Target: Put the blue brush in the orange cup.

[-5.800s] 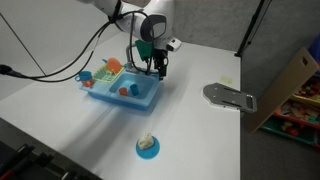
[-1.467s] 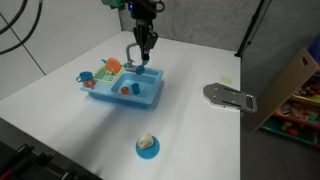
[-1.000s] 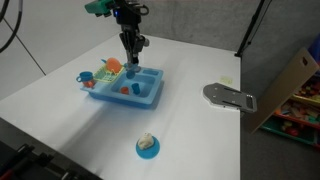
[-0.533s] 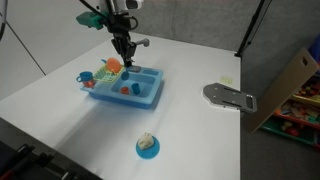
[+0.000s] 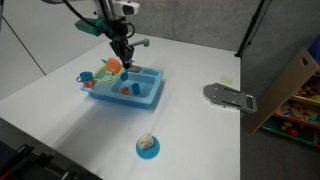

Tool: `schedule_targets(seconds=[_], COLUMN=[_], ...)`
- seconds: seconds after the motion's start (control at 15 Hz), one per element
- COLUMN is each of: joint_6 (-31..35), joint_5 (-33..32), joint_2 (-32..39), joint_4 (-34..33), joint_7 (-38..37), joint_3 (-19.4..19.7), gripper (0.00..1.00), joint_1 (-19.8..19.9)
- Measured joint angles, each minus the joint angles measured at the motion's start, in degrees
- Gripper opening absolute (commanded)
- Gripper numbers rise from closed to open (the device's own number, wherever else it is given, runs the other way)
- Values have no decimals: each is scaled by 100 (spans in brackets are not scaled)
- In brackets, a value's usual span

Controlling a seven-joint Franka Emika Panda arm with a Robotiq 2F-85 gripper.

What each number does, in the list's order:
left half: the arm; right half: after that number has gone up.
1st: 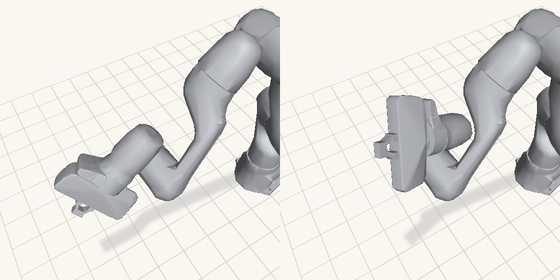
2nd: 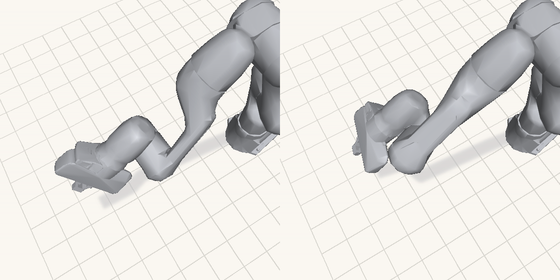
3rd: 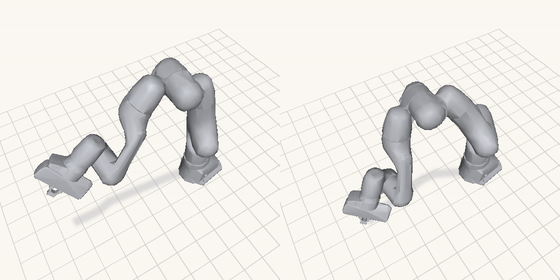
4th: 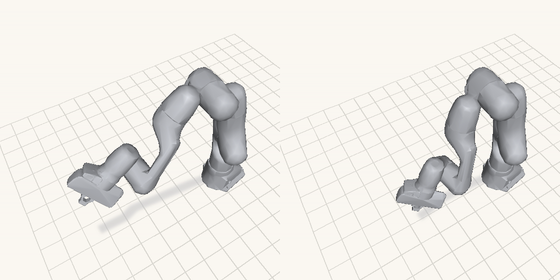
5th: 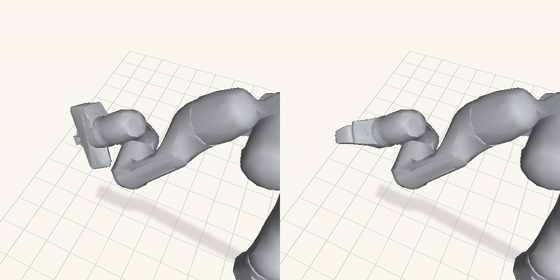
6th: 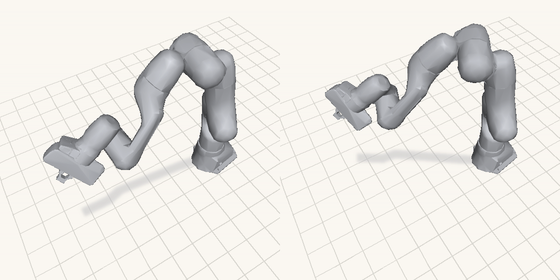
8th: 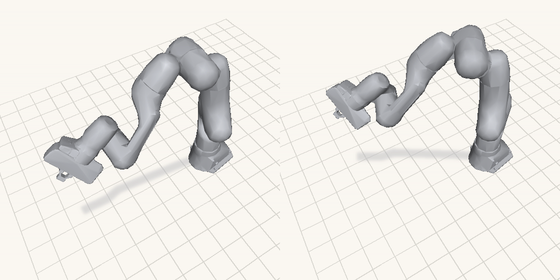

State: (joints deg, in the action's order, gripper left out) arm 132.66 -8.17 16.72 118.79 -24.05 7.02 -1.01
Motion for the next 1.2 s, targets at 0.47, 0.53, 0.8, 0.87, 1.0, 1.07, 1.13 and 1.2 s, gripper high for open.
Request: schedule_targets(seconds=[0.47,0.53,0.8,0.87,1.0,1.07,1.13,1.2], joint_6=[13,30,241,302,432,508,577,621], joint_5=[-5,-19,-225,-292,-405,-463,-514,-549], joint_2=[34,47,148,182,255,291,330,365], joint_4=[0,0,1,2,7,15,26,36], joint_7=[0,0,-101,-145,-217,-258,-295,-314], joint_3=[-6,-8,-11,-11,-10,-7,-6,-5], gripper=[3,3,3,3,3,3,3,3], joint_1=[-65,-99,-251,-281,-328,-349,-370,-390])
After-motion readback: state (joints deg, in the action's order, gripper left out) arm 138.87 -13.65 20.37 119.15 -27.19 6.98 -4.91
